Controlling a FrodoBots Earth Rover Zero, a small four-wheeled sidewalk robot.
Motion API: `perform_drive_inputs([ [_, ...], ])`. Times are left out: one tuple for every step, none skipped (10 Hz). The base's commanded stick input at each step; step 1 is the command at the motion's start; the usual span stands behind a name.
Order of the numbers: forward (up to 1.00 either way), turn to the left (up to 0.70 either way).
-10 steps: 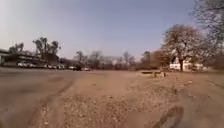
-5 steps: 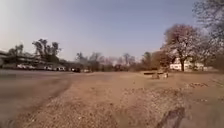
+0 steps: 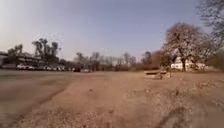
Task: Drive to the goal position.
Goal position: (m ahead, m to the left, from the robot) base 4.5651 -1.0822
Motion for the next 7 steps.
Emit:
perform_drive_inputs([
  [0.7, 0.0],
  [0.7, 0.0],
  [0.7, 0.0],
  [0.7, 0.0],
  [0.7, 0.0],
  [0.7, 0.0],
  [0.7, 0.0],
])
